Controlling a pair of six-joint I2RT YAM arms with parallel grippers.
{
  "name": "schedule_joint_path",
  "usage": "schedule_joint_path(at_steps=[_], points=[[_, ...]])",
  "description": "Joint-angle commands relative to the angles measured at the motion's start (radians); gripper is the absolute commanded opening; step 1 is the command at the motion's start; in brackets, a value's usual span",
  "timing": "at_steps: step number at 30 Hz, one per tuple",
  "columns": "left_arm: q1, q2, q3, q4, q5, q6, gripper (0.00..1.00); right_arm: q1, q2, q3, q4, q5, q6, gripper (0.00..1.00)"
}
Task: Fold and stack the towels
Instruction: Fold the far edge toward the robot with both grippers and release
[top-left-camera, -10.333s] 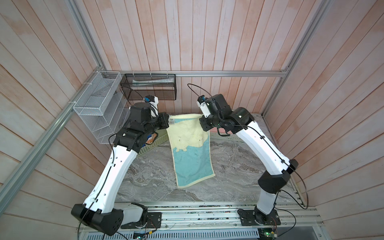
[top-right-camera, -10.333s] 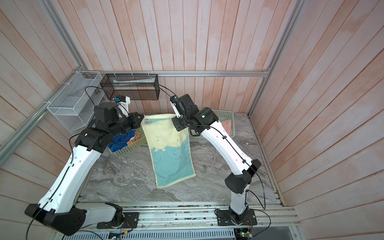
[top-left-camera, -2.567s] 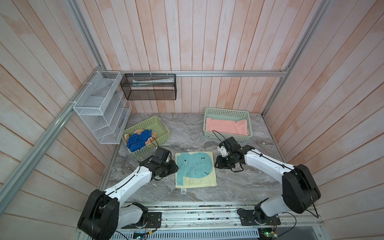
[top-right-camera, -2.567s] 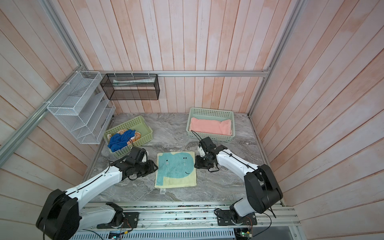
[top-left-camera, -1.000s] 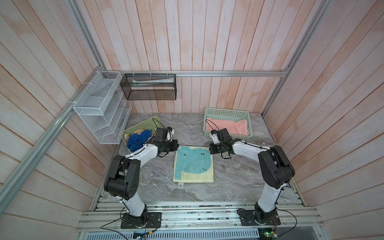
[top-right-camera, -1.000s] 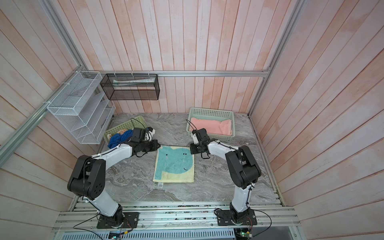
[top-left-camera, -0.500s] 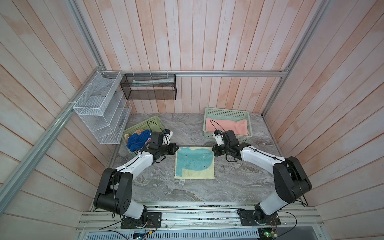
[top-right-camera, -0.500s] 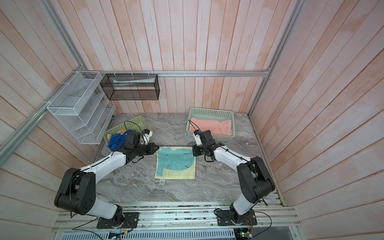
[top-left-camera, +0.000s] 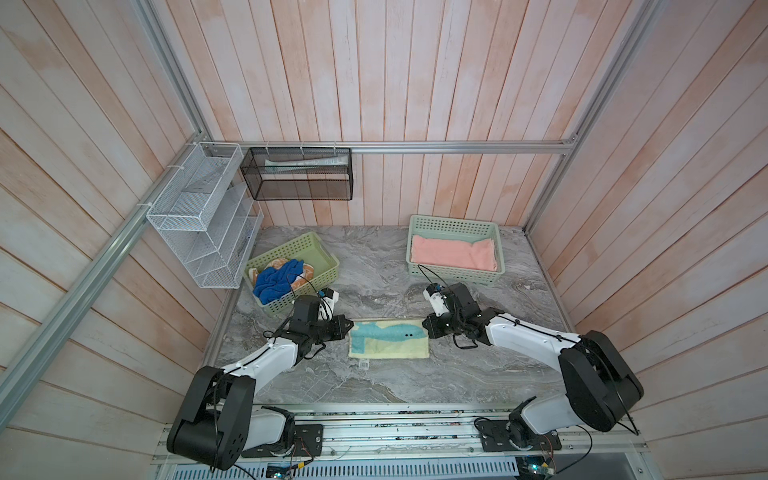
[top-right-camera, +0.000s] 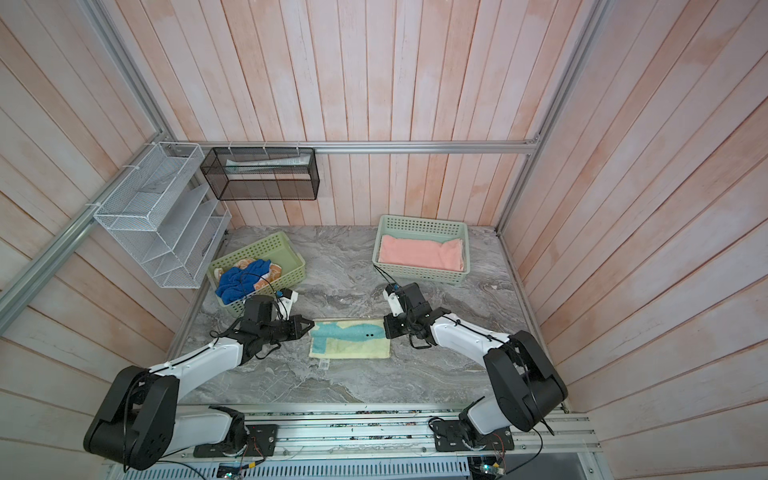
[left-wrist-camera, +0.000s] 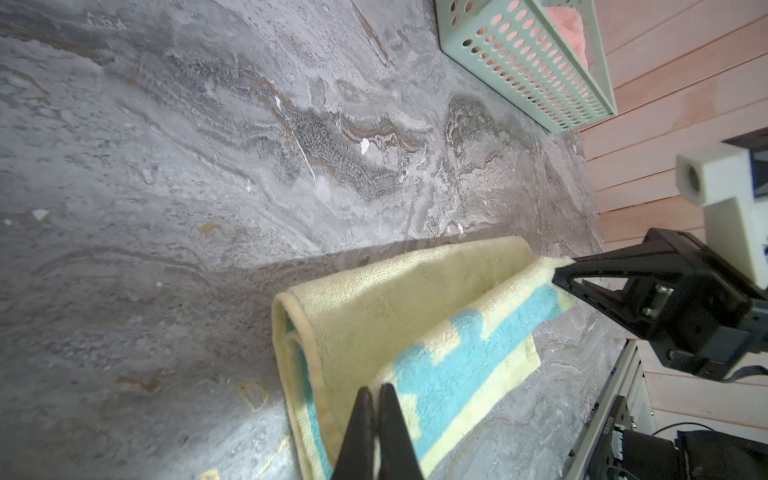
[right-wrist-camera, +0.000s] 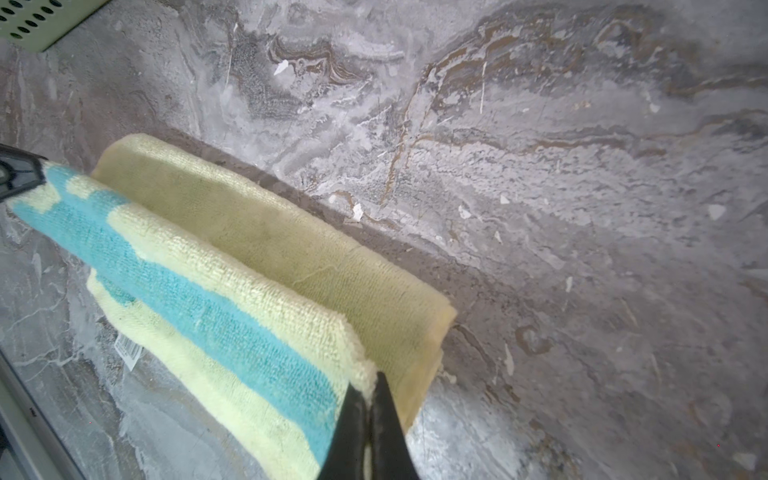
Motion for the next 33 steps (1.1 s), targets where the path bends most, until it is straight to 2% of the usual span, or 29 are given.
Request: schedule_joint_path(at_steps=[1,2,3,5,6,8,11,14,16,21,26,33], points=[[0.006,-0.041,-0.016,0.014,-0.006,-0.005,0.00,0.014,-0.048,-0.023,-0.043,0.002,0.021,0.00],[0.006,-0.048,-0.018,0.001,-0.009,-0.010,0.03,0.016,-0.056,-0.033,-0.052,-0.014,0.020,0.00],[0.006,-0.056,-0.023,-0.013,-0.009,-0.018,0.11,0.018,-0.063,-0.042,-0.062,-0.029,0.024,0.00],[0.005,-0.092,-0.041,-0.051,-0.008,-0.028,0.29,0.032,-0.089,-0.065,-0.099,-0.057,0.030,0.17],[0.006,-0.115,-0.052,-0.072,-0.014,-0.033,0.32,0.041,-0.104,-0.078,-0.113,-0.070,0.031,0.25],[0.006,-0.190,-0.079,-0.125,-0.042,-0.041,0.33,0.061,-0.156,-0.110,-0.146,-0.093,0.041,0.34],[0.006,-0.295,-0.111,-0.168,-0.083,-0.064,0.33,0.063,-0.240,-0.136,-0.178,-0.099,0.067,0.36],[0.008,-0.337,-0.123,-0.177,-0.118,-0.097,0.33,0.063,-0.304,-0.150,-0.158,-0.023,0.113,0.38],[0.007,-0.317,-0.106,-0.183,-0.113,-0.101,0.33,0.058,-0.306,-0.141,-0.146,0.036,0.136,0.39],[0.008,-0.183,-0.021,-0.209,-0.048,-0.129,0.43,0.026,-0.169,-0.035,-0.187,0.088,0.231,0.43],[0.007,-0.026,0.033,-0.195,0.059,-0.174,0.52,0.019,0.035,0.088,-0.234,-0.033,0.288,0.48],[0.006,0.100,0.041,-0.171,0.113,-0.185,0.55,0.036,0.192,0.176,-0.234,-0.049,0.310,0.53]])
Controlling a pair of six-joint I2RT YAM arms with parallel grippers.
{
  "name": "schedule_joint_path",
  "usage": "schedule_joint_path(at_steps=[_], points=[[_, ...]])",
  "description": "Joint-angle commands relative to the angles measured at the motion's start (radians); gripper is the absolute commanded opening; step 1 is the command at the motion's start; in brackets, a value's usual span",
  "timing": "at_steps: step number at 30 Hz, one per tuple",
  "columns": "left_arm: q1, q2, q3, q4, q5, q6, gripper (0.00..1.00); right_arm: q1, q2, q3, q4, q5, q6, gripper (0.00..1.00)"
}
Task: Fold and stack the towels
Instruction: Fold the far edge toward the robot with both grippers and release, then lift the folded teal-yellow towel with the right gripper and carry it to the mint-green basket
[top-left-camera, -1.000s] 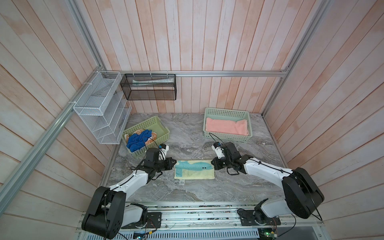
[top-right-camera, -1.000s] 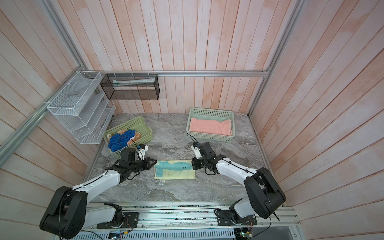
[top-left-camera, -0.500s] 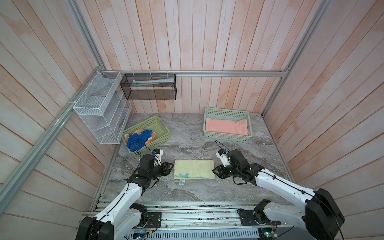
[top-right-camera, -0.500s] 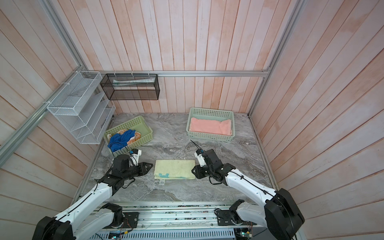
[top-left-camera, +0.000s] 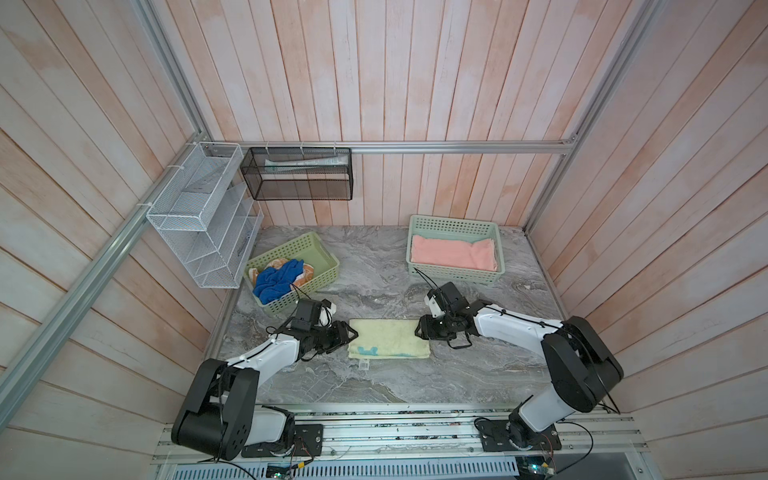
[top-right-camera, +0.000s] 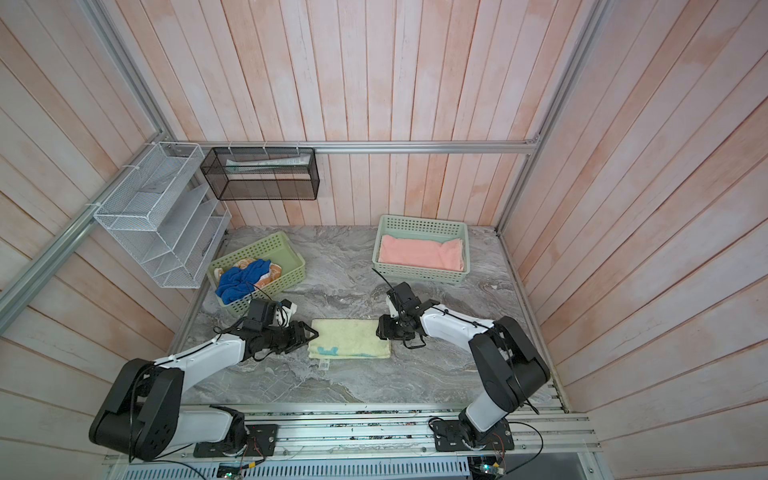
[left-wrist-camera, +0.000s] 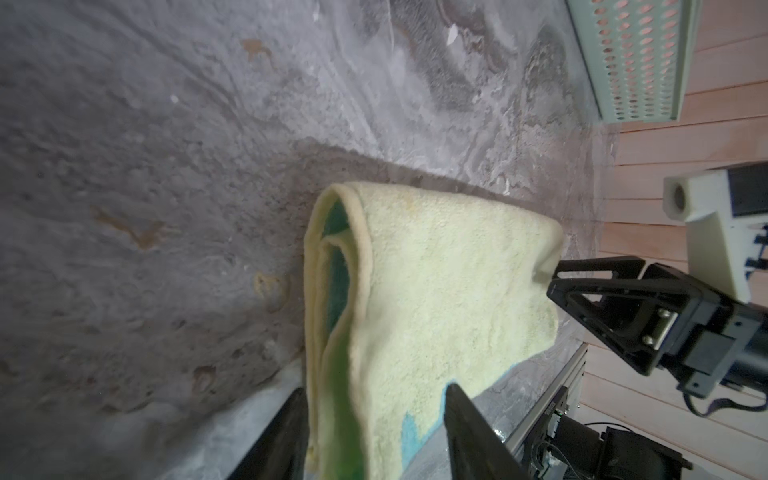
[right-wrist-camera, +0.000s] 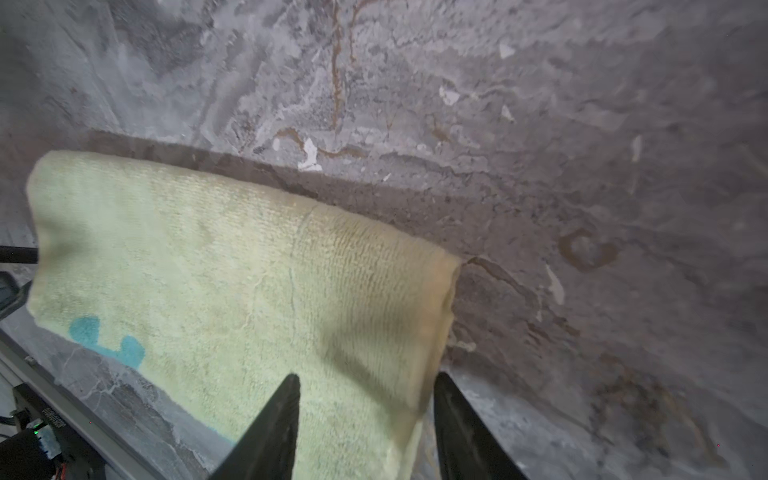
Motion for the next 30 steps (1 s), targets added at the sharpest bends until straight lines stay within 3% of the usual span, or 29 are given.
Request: schedule_joint_path(at_steps=[1,10,18,23,26,30], points=[[0.002,0.014,0.008,0.022,0.053,-0.012,0.55,0.012,0.039,0.052,-0.044,-0.021,0.024,0.53],[0.005,0.026,0.027,-0.028,-0.006,0.014,0.55,0.028,0.147,0.117,-0.101,-0.017,0.016,0.44],[0.011,-0.013,0.064,-0.091,-0.102,0.038,0.55,0.061,0.135,0.162,-0.246,0.144,0.048,0.54],[0.010,-0.015,0.087,-0.101,-0.102,0.049,0.55,0.082,0.173,0.144,-0.224,0.110,0.076,0.55],[0.014,-0.017,0.100,-0.113,-0.099,0.060,0.55,0.096,0.214,0.169,-0.200,0.066,0.073,0.46],[0.038,-0.043,0.111,-0.147,-0.108,0.085,0.55,0.109,0.254,0.281,-0.229,0.070,0.032,0.07]])
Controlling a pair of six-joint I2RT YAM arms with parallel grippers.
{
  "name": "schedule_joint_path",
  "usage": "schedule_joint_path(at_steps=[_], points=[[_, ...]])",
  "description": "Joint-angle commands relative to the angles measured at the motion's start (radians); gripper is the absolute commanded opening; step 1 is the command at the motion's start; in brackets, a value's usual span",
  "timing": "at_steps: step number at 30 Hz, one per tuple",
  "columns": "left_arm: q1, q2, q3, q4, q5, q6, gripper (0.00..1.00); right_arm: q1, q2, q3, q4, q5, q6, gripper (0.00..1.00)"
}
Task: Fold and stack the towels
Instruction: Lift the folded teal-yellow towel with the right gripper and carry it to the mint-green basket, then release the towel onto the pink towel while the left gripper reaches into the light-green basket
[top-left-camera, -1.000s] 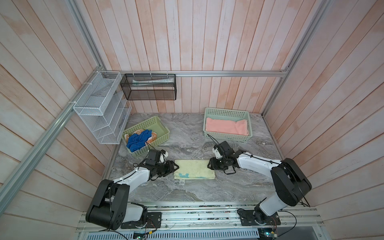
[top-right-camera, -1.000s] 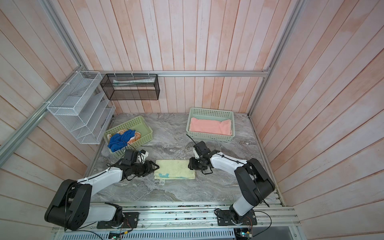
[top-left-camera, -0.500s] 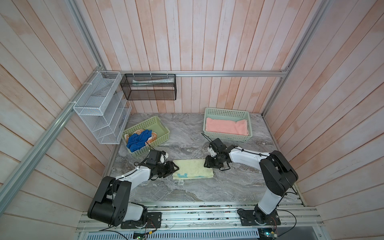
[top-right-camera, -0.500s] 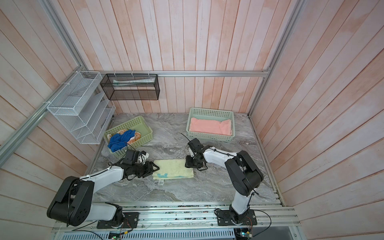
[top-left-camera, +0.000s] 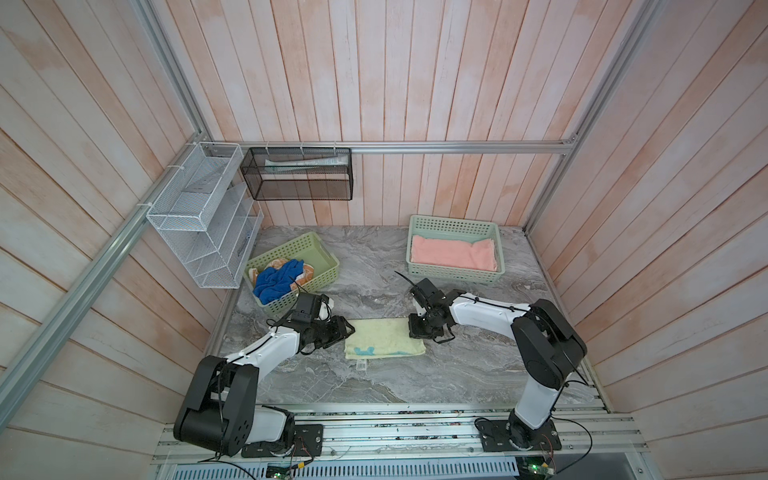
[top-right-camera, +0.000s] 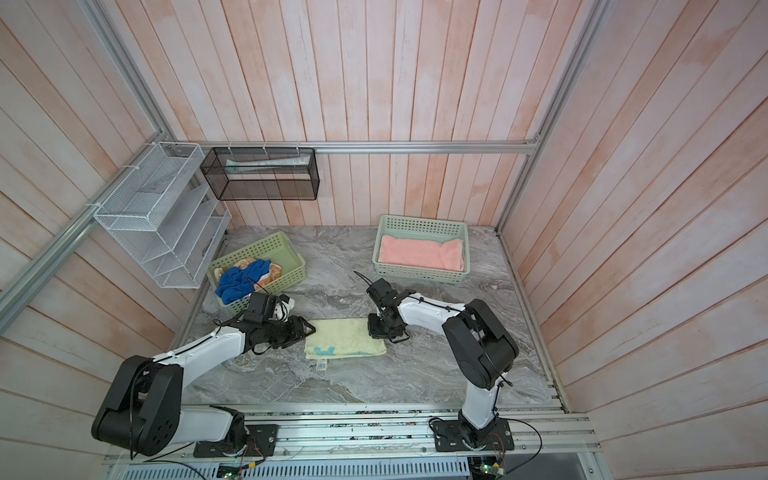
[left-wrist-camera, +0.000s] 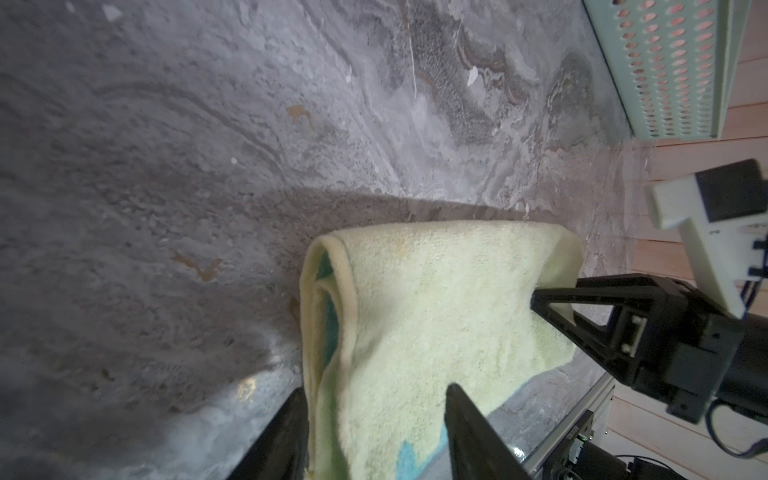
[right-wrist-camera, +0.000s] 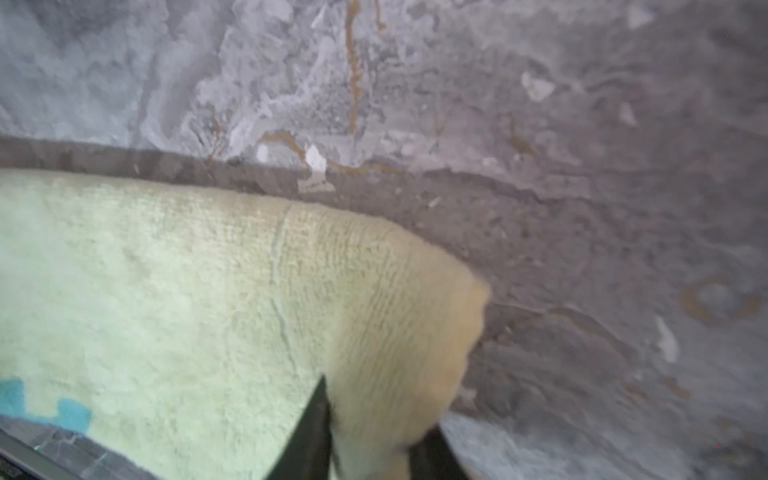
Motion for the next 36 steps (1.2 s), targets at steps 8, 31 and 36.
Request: schedule_joint_path(at_steps=[8,31,36], points=[[0.111,-0.149,-0.005,-0.057,-0.043,0.059,0.55,-0.030,0.220,0.580,-0.298,0.065,-0.211,0.00],[0.181,-0.142,-0.036,-0.052,-0.032,0.073,0.55,-0.607,0.578,1.243,-0.488,-0.008,-0.427,0.00],[0.182,-0.130,-0.032,-0.054,-0.032,0.062,0.55,-0.632,0.654,1.297,-0.544,0.040,-0.482,0.00]])
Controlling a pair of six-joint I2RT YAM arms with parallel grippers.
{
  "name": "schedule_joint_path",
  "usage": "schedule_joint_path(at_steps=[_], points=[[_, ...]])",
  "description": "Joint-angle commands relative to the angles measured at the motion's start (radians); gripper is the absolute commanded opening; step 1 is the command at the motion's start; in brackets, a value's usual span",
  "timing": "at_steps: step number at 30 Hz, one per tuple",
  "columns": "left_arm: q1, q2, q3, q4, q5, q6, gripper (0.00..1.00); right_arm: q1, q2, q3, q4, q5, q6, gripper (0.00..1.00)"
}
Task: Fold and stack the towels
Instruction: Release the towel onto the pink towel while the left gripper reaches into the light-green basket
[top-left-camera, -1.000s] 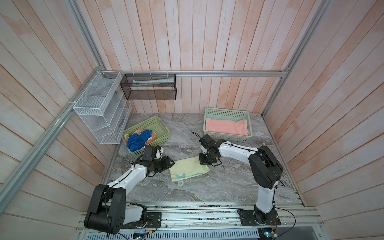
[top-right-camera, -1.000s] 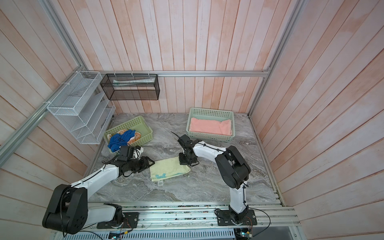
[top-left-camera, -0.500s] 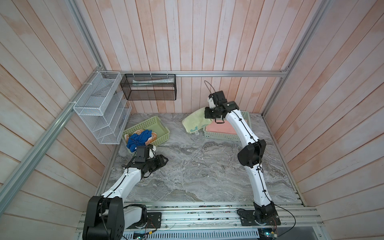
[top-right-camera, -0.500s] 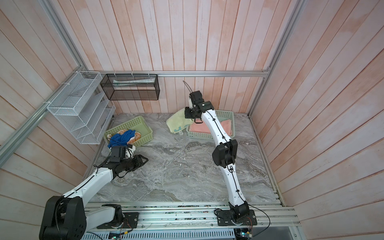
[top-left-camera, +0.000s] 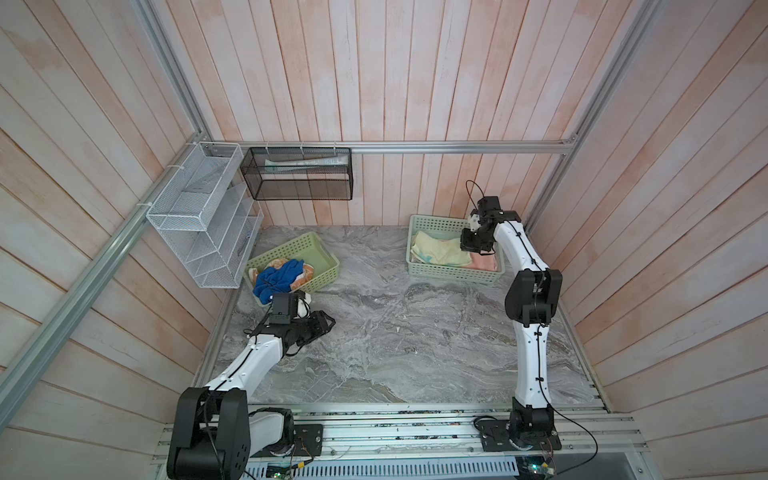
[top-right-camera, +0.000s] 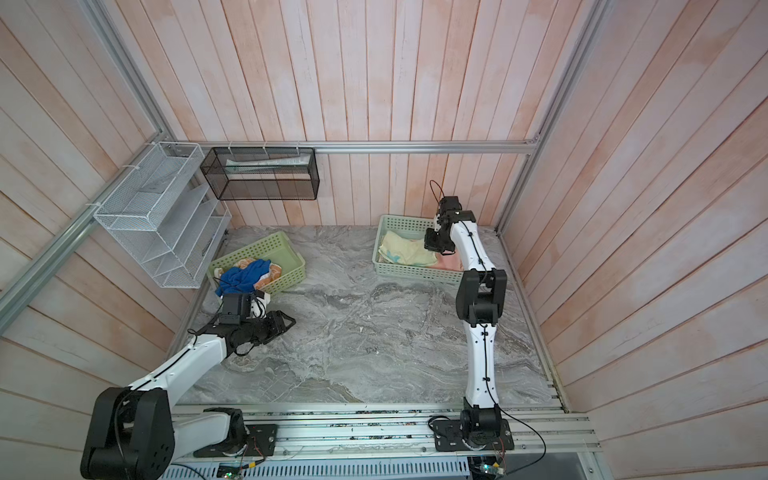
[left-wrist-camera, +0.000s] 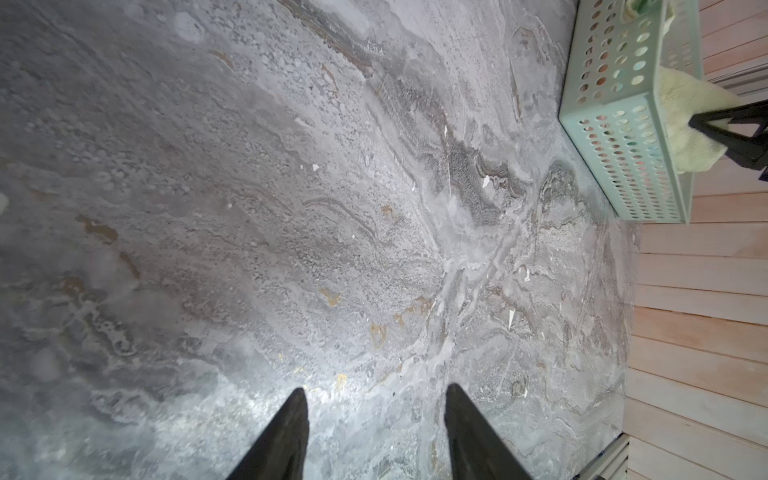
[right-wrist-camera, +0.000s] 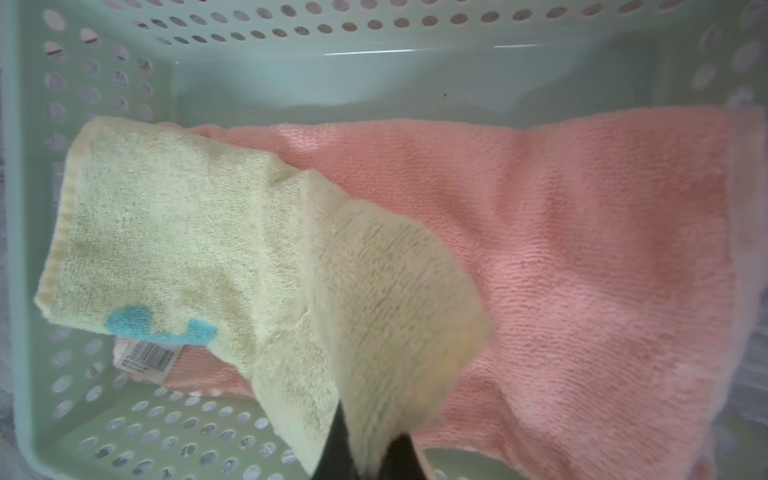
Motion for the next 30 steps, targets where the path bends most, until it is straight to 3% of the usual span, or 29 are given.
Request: schedule_joint_path(at_steps=[1,8,9,11,14,16,20,27,30], points=[[0.005,0.008,-0.004,-0.009,-0.004,0.002,0.55,-0.007,0.057,0.061,-0.062,0.049,-0.064,0.00],[0.005,-0.005,0.017,-0.031,-0.008,-0.002,0.55,-0.008,0.064,0.096,-0.043,0.196,-0.119,0.00],[0.005,-0.007,0.025,-0.040,-0.011,0.004,0.55,-0.008,0.060,0.099,-0.038,0.231,-0.126,0.06],[0.006,-0.008,0.056,-0.069,-0.026,0.029,0.55,-0.007,0.047,0.098,-0.029,0.300,-0.135,0.30],[0.008,0.010,0.139,-0.114,-0.097,0.092,0.55,-0.007,0.019,0.092,-0.024,0.324,-0.135,0.44],[0.023,0.040,0.215,-0.133,-0.168,0.140,0.56,0.000,-0.004,0.076,-0.022,0.324,-0.120,0.48],[0.095,0.154,0.406,-0.152,-0.232,0.189,0.57,0.048,-0.109,-0.024,0.023,0.328,-0.118,0.49],[0.141,0.482,0.738,-0.199,-0.480,0.232,0.58,0.205,-0.412,-0.434,0.304,0.322,-0.143,0.49],[0.147,0.639,0.884,-0.265,-0.528,0.233,0.59,0.264,-0.512,-0.586,0.409,0.309,-0.122,0.49]])
